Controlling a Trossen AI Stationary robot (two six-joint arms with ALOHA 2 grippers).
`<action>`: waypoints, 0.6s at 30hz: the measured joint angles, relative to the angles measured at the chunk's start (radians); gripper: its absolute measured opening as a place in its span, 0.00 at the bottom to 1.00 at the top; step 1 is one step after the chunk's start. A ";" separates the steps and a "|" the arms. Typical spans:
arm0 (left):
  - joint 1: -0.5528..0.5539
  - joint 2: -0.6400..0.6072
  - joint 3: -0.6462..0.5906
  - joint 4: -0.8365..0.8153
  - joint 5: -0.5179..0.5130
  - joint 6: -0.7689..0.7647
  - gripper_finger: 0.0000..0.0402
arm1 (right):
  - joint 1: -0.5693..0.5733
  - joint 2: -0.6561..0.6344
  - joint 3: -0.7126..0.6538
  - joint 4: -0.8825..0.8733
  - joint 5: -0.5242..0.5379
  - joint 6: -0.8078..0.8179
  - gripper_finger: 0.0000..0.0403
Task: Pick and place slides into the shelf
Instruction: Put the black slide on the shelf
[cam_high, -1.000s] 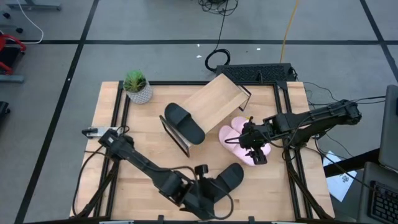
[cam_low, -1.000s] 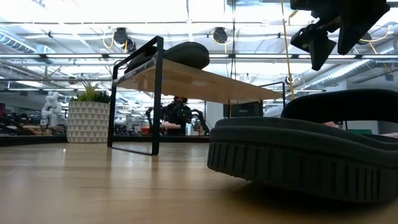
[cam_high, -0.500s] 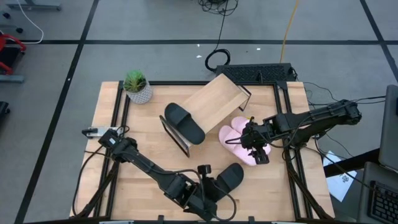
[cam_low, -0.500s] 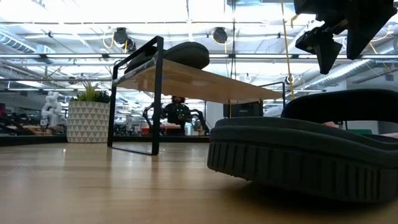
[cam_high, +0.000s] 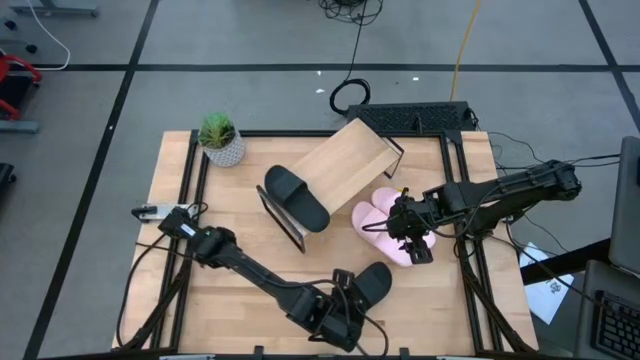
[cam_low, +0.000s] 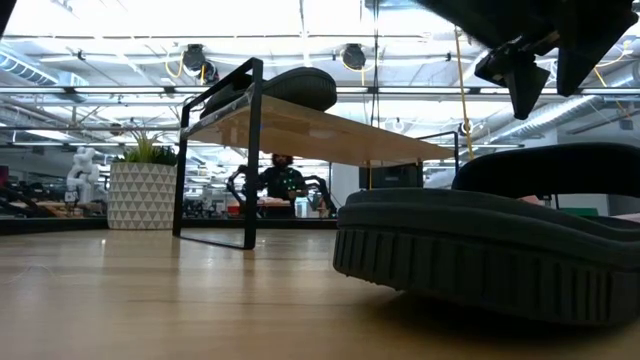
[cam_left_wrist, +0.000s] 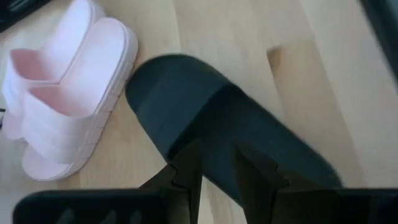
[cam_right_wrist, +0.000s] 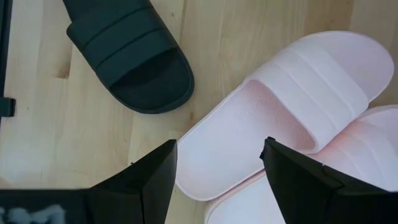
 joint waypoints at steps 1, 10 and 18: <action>0.003 0.005 0.000 0.001 0.000 0.011 0.22 | 0.000 0.000 0.000 0.000 0.000 0.000 0.57; 0.027 0.011 0.000 0.018 -0.018 0.119 0.22 | 0.000 0.000 0.000 0.008 0.001 0.003 0.57; 0.033 0.034 0.000 0.034 0.008 0.171 0.22 | 0.000 0.000 0.000 0.010 0.002 0.003 0.57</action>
